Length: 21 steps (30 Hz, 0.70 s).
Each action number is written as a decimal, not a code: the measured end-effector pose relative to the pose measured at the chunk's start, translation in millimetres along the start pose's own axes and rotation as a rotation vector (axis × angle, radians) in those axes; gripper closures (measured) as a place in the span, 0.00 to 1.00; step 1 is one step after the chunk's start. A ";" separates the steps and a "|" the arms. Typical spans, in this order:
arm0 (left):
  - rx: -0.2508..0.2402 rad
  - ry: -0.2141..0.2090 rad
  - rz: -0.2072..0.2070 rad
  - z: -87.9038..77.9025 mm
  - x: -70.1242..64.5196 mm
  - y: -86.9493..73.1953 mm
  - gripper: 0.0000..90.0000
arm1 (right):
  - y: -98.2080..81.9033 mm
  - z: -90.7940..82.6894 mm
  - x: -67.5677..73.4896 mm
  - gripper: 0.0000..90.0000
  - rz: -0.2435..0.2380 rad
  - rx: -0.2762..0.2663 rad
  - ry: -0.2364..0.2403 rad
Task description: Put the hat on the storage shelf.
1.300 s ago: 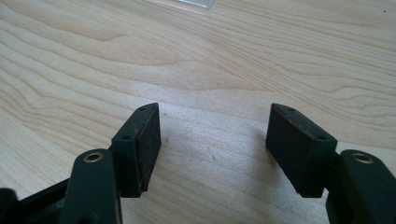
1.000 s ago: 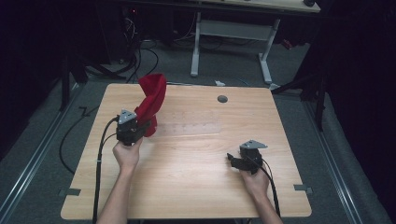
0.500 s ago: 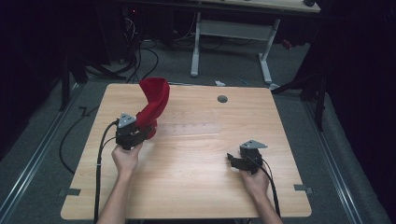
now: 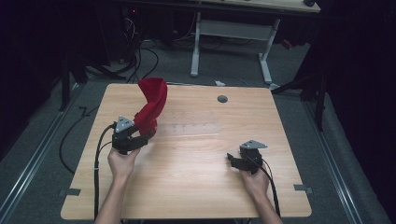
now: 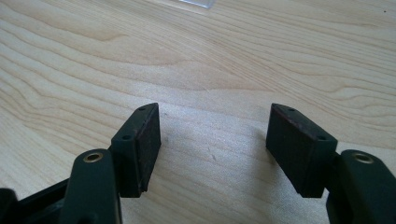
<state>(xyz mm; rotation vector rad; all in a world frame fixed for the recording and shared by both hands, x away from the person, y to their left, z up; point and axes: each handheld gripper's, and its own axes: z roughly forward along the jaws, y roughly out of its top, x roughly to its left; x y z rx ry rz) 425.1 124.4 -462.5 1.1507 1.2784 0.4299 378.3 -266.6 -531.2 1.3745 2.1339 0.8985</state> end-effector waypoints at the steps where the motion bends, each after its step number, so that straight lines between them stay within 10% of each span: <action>1: 0.000 0.000 0.000 0.0 0.0 0.0 0.45 | 0.0 0.0 0.0 0.40 0.000 0.000 0.000; 21: -0.008 0.006 0.042 -25.1 -2.7 0.5 0.43 | 0.0 -0.1 0.2 0.40 0.001 0.001 -0.001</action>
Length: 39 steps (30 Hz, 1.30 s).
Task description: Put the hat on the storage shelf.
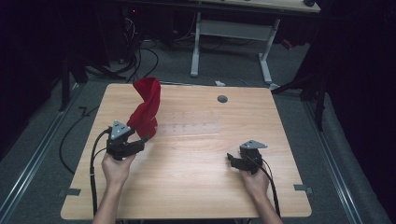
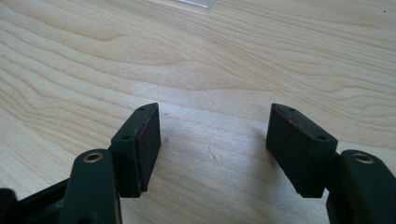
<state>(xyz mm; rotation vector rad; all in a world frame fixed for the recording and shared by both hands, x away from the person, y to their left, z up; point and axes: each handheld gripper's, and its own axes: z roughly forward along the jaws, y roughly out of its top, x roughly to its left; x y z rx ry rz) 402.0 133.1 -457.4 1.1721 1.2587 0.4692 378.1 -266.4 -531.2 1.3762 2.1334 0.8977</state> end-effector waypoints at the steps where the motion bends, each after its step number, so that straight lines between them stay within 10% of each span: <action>1: -0.001 0.000 -0.001 -2.6 0.7 -0.4 0.43 | 0.0 0.0 0.0 0.40 0.000 0.000 0.000; 39: 0.064 -0.052 -0.054 -30.2 -4.0 -34.6 0.41 | 0.0 -0.1 0.6 0.39 0.001 -0.001 -0.001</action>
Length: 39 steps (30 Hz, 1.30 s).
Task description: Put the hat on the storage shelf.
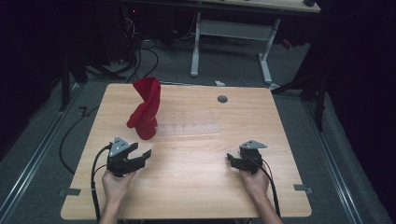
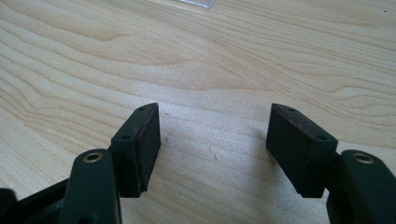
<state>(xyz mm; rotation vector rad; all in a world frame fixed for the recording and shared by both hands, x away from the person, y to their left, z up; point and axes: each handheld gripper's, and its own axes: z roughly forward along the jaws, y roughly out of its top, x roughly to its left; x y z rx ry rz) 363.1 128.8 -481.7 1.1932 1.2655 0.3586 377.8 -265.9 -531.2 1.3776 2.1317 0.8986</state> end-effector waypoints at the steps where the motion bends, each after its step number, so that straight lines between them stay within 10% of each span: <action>1: 0.004 -0.003 -0.002 0.3 -0.6 -1.5 0.41 | 0.0 0.0 0.0 0.39 0.000 0.000 0.000; 17: 0.063 -0.020 -0.044 9.9 -4.9 -29.2 0.41 | -0.1 -0.1 0.2 0.39 0.001 0.001 0.000; 39: 0.150 0.001 0.005 36.0 -9.6 -58.2 0.41 | 0.0 -0.1 0.3 0.39 0.000 0.000 0.002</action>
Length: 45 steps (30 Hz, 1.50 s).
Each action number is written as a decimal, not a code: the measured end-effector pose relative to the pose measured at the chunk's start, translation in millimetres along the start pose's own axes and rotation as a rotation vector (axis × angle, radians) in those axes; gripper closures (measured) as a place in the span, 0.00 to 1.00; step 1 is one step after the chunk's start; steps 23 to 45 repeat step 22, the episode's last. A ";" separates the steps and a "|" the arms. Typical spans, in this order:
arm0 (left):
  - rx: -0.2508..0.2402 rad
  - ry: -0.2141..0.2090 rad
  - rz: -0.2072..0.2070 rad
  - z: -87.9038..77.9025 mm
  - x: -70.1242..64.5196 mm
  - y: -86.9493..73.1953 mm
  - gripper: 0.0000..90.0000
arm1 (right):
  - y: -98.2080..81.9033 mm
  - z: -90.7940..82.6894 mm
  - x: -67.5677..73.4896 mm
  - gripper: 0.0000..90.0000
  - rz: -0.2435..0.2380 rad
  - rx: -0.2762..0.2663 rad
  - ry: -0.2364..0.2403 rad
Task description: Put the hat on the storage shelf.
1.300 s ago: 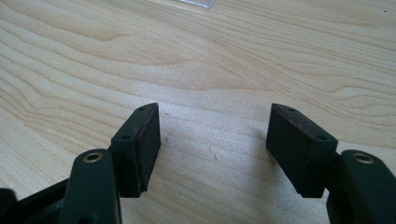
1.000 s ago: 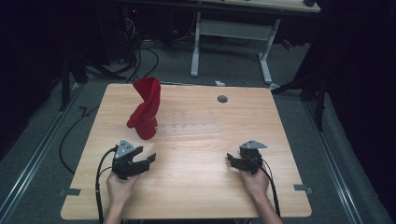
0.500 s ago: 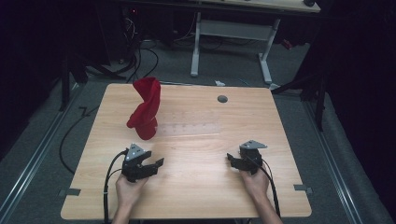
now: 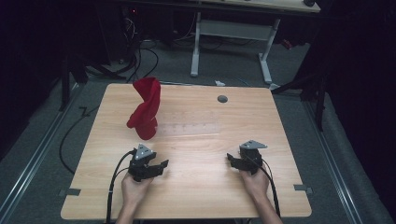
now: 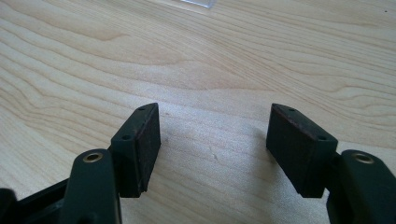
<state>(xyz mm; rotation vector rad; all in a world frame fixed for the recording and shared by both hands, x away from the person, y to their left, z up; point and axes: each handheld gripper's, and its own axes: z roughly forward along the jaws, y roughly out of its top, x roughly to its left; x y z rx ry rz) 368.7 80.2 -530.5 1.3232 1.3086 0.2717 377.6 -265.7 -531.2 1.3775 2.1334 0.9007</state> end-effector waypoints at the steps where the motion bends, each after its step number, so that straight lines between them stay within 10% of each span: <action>1: 0.004 0.009 0.008 2.7 0.3 -1.9 0.41 | 0.0 0.0 0.1 0.39 -0.001 0.000 0.000; 16: 0.020 0.086 0.131 16.1 -2.5 -15.5 0.35 | -0.1 0.0 0.1 0.39 -0.001 0.000 0.000; 45: 0.029 0.081 0.129 16.0 -3.1 -16.1 0.30 | -0.1 0.0 0.0 0.39 -0.001 0.000 0.000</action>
